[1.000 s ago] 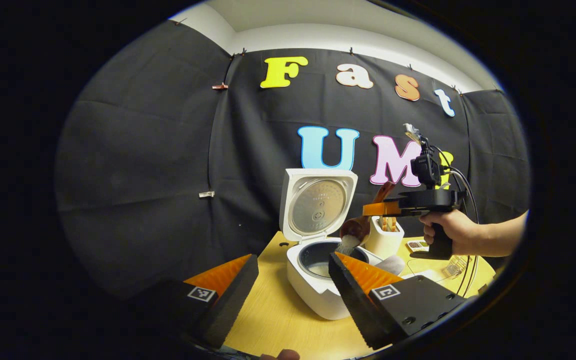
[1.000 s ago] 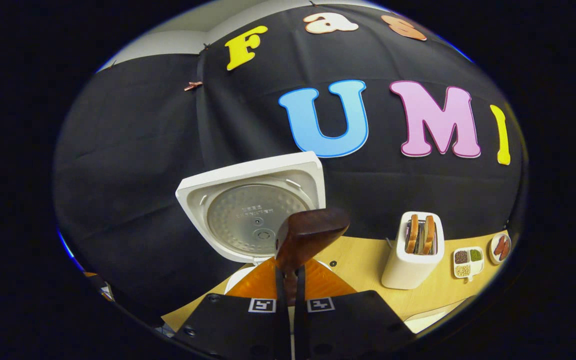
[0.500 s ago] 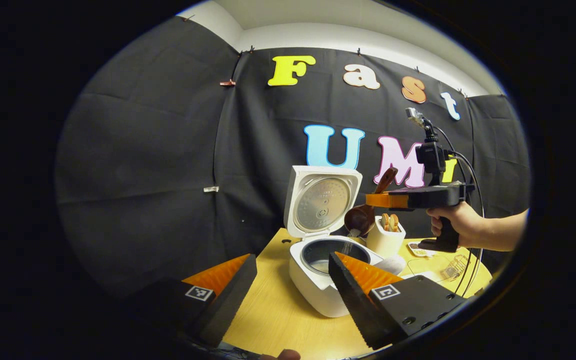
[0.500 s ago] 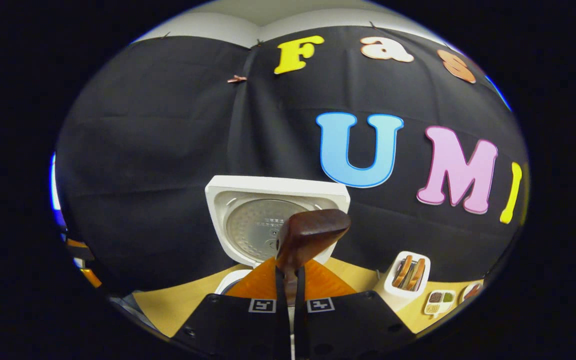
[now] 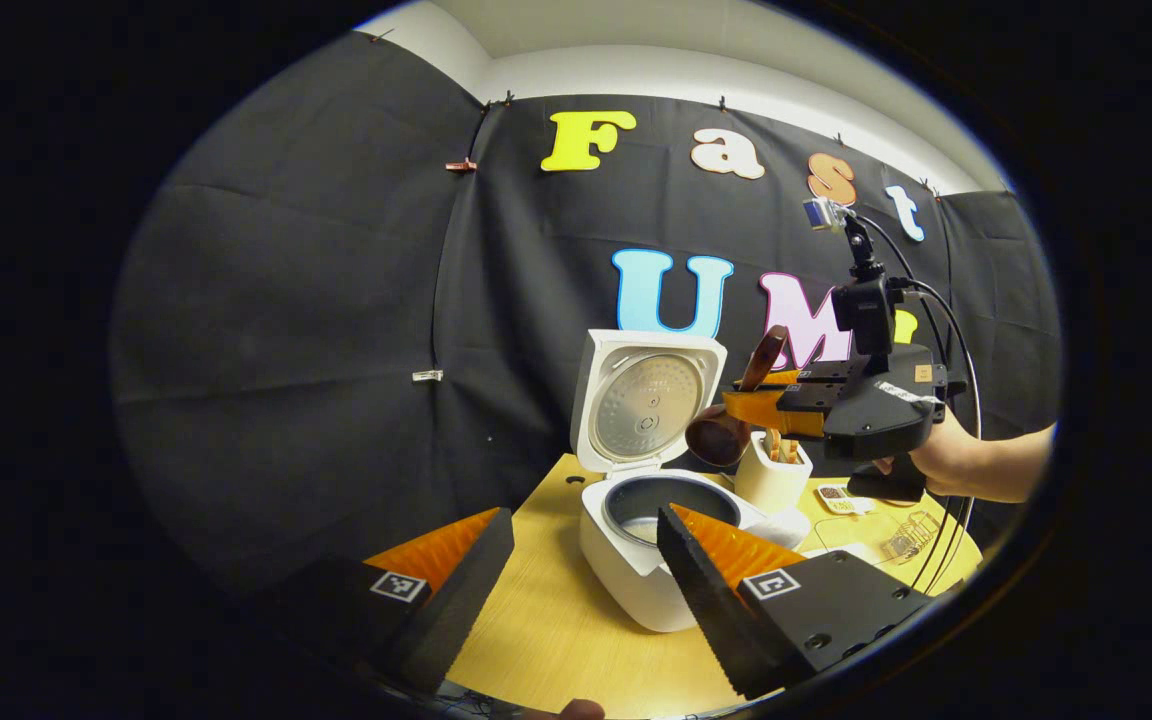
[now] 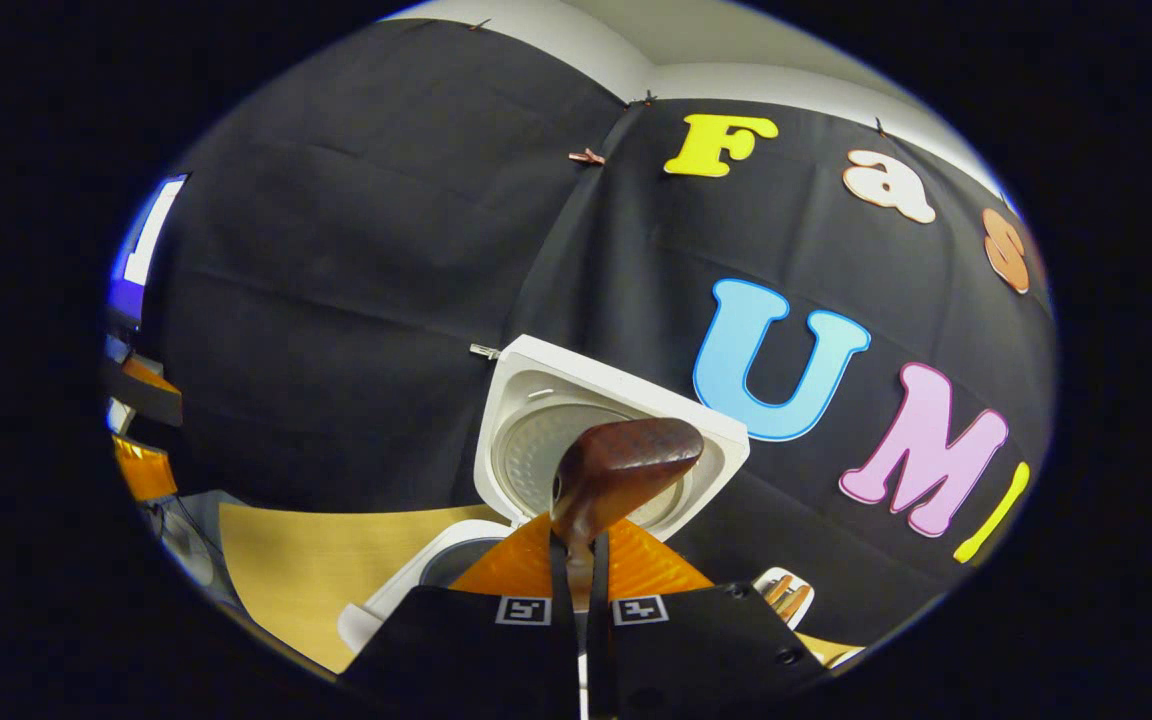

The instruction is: Close the left gripper, press the button to open the rice cooker; take a wooden spoon from the chopstick holder with the right hand, scoop a spoonful of rice and pour it into the rice cooker, then put the wooden spoon back into the chopstick holder.

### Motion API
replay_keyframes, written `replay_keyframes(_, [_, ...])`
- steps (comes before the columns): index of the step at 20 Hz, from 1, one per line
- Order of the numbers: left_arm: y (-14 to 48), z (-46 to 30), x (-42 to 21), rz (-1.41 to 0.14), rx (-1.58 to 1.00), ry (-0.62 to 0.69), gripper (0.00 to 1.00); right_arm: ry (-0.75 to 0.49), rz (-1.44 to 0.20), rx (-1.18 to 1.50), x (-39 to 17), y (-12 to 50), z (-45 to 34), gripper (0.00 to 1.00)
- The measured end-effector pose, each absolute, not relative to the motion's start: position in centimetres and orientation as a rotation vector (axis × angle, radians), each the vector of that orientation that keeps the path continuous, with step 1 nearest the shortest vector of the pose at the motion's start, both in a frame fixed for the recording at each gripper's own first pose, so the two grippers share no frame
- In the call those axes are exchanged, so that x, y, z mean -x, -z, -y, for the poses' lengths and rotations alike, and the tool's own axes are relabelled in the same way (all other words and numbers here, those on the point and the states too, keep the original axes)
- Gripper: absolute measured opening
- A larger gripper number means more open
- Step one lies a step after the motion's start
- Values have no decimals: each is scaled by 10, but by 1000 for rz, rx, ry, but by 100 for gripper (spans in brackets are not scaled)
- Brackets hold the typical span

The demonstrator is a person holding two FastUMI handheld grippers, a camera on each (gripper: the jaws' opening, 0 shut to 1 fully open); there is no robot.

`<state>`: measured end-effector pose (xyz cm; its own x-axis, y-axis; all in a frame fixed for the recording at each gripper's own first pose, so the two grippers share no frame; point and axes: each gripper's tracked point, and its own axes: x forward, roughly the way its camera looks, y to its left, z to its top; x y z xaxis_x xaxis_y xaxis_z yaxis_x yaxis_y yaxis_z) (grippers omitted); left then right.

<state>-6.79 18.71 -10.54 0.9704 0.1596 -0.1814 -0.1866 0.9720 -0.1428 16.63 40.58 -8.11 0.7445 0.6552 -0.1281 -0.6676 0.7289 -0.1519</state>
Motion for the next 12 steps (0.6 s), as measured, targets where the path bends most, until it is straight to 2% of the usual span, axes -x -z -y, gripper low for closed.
replay_keyframes(8, [104, -177, 73, -177, 152, -176, 99, -617, -207, -131, -178, 74, -353, 7])
replay_keyframes(9, [104, -175, 74, -179, 150, -174, 99, -603, -215, -158, -177, 72, -343, 12])
replay_keyframes(10, [104, -171, 74, -179, 145, -169, 99, -589, -215, -184, -175, 69, -332, 8])
replay_keyframes(12, [100, -165, 73, -179, 137, -157, 99, -565, -201, -228, -169, 58, -308, 7])
